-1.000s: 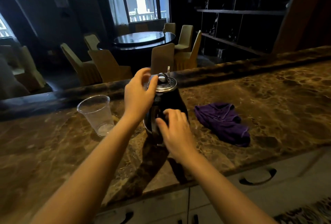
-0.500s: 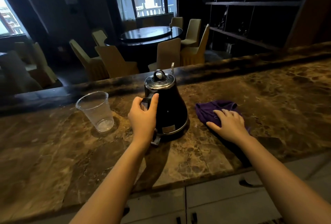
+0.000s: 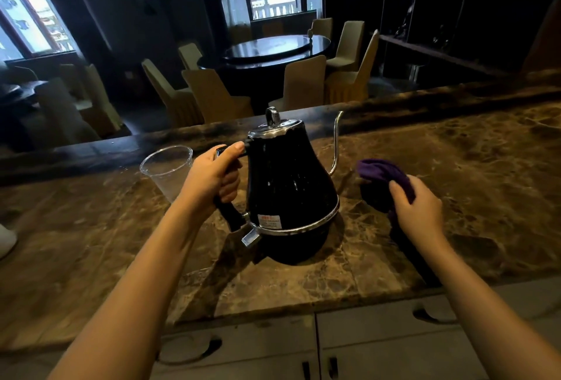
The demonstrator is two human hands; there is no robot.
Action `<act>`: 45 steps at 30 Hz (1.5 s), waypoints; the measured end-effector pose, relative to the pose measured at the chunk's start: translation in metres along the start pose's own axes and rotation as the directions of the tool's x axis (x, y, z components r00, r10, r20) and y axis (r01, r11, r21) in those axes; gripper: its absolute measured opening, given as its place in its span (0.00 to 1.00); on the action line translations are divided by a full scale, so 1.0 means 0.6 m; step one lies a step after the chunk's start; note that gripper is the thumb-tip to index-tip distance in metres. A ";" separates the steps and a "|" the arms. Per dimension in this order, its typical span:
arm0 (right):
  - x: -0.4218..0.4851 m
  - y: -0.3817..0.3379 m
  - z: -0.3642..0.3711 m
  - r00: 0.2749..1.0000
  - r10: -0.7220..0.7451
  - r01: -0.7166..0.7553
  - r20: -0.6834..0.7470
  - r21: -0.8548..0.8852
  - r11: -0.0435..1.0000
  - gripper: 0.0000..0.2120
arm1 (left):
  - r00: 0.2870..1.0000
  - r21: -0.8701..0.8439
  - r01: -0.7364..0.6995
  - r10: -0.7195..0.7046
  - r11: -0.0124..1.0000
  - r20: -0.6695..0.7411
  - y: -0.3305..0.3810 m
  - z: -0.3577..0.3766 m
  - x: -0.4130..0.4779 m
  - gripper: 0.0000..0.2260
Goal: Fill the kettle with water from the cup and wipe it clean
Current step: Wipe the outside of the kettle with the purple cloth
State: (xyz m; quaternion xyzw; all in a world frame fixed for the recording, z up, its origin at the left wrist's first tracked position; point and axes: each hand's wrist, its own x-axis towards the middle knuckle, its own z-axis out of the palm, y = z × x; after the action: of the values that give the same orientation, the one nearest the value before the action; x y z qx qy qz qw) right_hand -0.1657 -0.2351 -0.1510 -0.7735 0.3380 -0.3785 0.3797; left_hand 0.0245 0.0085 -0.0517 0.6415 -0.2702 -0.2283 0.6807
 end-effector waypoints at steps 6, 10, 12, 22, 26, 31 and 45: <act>-0.031 -0.094 -0.005 0.981 -0.157 0.186 -0.110 0.343 0.921 0.08 | 0.997 0.075 0.015 -0.020 0.997 0.078 0.012 -0.005 0.007 0.13; -0.035 -0.151 0.024 0.955 -0.283 0.293 -0.085 0.398 0.869 0.12 | 0.993 0.092 0.051 -0.060 0.994 0.102 0.016 -0.006 0.018 0.12; -0.026 -0.175 0.043 0.960 -0.271 0.273 -0.067 0.424 0.863 0.14 | 0.989 0.078 0.089 -0.097 0.993 0.110 0.020 -0.008 0.022 0.13; -0.052 -0.195 0.108 0.834 -0.533 0.514 0.142 0.149 0.844 0.29 | 0.988 0.099 0.139 -0.145 0.985 0.061 0.022 -0.009 0.020 0.15; -0.109 -0.192 0.134 0.716 -0.685 0.694 0.139 -0.252 0.675 0.24 | 0.986 0.126 0.132 -0.143 0.983 0.084 0.032 0.012 0.020 0.17; -0.153 -0.198 0.167 0.656 -0.735 0.707 0.169 -0.479 0.521 0.23 | 0.995 0.198 0.089 -0.095 0.976 0.022 0.042 0.023 0.019 0.15; -0.148 -0.088 0.091 0.432 -0.879 0.886 0.203 -0.276 0.372 0.15 | 0.969 0.156 0.174 -0.198 0.972 0.150 0.037 0.003 0.022 0.19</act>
State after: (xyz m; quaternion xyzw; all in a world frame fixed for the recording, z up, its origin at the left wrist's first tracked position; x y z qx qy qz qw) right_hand -0.1502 -0.1195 -0.1592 -0.8907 -0.0708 -0.4488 -0.0180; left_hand 0.0323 0.0002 -0.0284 0.6899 -0.2794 -0.3236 0.5842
